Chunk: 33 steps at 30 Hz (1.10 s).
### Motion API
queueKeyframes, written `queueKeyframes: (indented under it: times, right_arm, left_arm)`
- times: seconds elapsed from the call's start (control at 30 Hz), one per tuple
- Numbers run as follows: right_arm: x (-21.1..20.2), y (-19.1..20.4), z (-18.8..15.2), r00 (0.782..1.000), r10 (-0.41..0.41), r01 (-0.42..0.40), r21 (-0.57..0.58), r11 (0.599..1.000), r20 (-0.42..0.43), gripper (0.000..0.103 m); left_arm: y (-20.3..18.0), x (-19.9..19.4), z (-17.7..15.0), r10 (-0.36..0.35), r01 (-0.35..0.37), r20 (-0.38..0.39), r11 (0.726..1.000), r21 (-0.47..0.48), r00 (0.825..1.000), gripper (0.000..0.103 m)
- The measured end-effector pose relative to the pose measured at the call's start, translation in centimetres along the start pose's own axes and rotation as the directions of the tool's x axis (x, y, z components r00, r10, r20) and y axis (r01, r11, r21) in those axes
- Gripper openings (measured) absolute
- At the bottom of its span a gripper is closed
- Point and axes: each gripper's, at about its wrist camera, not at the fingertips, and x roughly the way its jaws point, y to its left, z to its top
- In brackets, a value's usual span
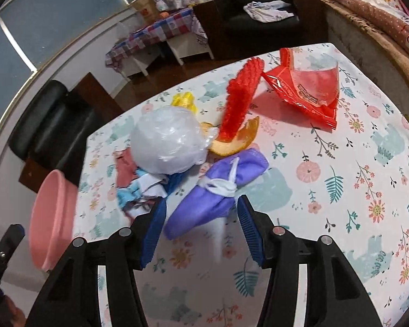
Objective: Collect trash
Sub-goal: 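Grasp the purple glove with the right gripper while the left reaches the pink paper, then grasp the crumpled pink paper with the left gripper while the right lifts the glove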
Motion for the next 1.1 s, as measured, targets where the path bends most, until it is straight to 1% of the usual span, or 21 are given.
queueKeyframes:
  times: [0.03,0.07,0.13,0.17,0.27,0.3,0.33,0.37,0.5,0.6,0.63,0.67,0.77,0.87,0.93,1.0,1.03,1.07,1.1]
  right_arm:
    - [0.2,-0.2,0.0,1.000,0.001,-0.001,0.001,1.000,-0.003,0.052]
    - [0.4,-0.3,-0.1,1.000,0.011,-0.011,0.002,1.000,-0.005,0.043]
    - [0.4,-0.5,-0.1,1.000,0.021,-0.021,-0.004,1.000,-0.006,0.041]
    - [0.3,-0.6,-0.1,1.000,0.023,-0.023,-0.009,1.000,-0.004,0.037]
    - [-0.6,-1.2,-0.2,0.999,0.036,-0.035,-0.032,0.999,0.019,0.021]
    - [-1.1,-1.5,-0.3,0.999,0.042,-0.041,-0.040,0.998,0.024,0.019]
    - [-1.5,-1.7,-0.4,0.999,0.044,-0.042,-0.047,0.998,0.031,0.014]
    - [-2.0,-2.1,-0.5,0.998,0.046,-0.044,-0.054,0.998,0.040,0.012]
    - [-3.7,-3.0,-1.0,0.996,0.044,-0.039,-0.072,0.997,0.072,0.007]
    - [-4.8,-3.9,-1.4,0.995,0.045,-0.039,-0.076,0.996,0.086,0.005]
    - [-5.0,-4.2,-1.5,0.995,0.047,-0.040,-0.073,0.997,0.088,0.001]
    - [-5.2,-4.4,-1.6,0.995,0.047,-0.041,-0.069,0.997,0.089,0.000]
    - [-5.8,-5.3,-1.6,0.994,0.050,-0.045,-0.056,0.997,0.096,0.000]
    - [-6.1,-6.1,-1.5,0.994,0.054,-0.049,-0.048,0.998,0.096,0.000]
    - [-6.1,-6.3,-1.6,0.994,0.072,-0.068,-0.041,0.997,0.086,0.000]
    - [-6.2,-6.4,-1.6,0.993,0.087,-0.085,-0.032,0.996,0.080,0.000]
    - [-6.2,-6.5,-1.7,0.993,0.091,-0.089,-0.029,0.996,0.076,0.001]
    - [-6.1,-6.5,-1.6,0.993,0.099,-0.098,-0.025,0.995,0.065,0.006]
    - [-6.0,-6.5,-1.7,0.993,0.104,-0.103,-0.019,0.994,0.058,0.008]
  left_arm:
    - [-0.2,0.1,0.0,-0.007,0.007,-0.004,1.000,0.003,1.000,0.037]
    - [-0.6,0.4,0.1,-0.018,0.019,-0.012,1.000,0.007,1.000,0.037]
    - [-1.5,1.2,0.3,-0.043,0.043,-0.030,0.999,0.016,0.999,0.037]
    - [-1.8,1.4,0.3,-0.050,0.050,-0.036,0.999,0.020,0.998,0.037]
    - [-3.3,2.5,0.5,-0.077,0.079,-0.058,0.996,0.036,0.995,0.037]
    - [-3.7,2.9,0.6,-0.084,0.087,-0.066,0.996,0.037,0.994,0.037]
    - [-4.3,3.5,0.7,-0.098,0.101,-0.077,0.994,0.036,0.992,0.037]
    - [-4.6,3.9,0.8,-0.108,0.111,-0.085,0.993,0.033,0.991,0.037]
    - [-6.2,6.3,0.9,-0.123,0.127,-0.125,0.992,0.023,0.985,0.037]
    - [-7.1,8.2,1.1,-0.113,0.117,-0.153,0.993,0.015,0.982,0.037]
    - [-7.4,8.8,1.1,-0.105,0.109,-0.161,0.994,0.014,0.981,0.037]
    - [-7.5,9.2,1.1,-0.100,0.103,-0.167,0.995,0.011,0.981,0.037]
    - [-7.7,10.6,1.0,-0.090,0.091,-0.193,0.996,-0.006,0.977,0.037]
    - [-7.7,11.7,0.8,-0.096,0.091,-0.219,0.995,-0.033,0.971,0.037]
    - [-7.8,12.0,0.6,-0.094,0.089,-0.219,0.995,-0.036,0.971,0.037]
    - [-7.8,12.2,0.5,-0.072,0.069,-0.210,0.997,-0.017,0.975,0.036]
    - [-7.8,12.2,0.4,-0.072,0.070,-0.207,0.997,-0.014,0.976,0.033]
    - [-7.8,12.3,0.4,-0.074,0.073,-0.206,0.997,-0.010,0.976,0.022]
    - [-7.9,12.3,0.4,-0.071,0.073,-0.205,0.997,-0.001,0.976,0.021]
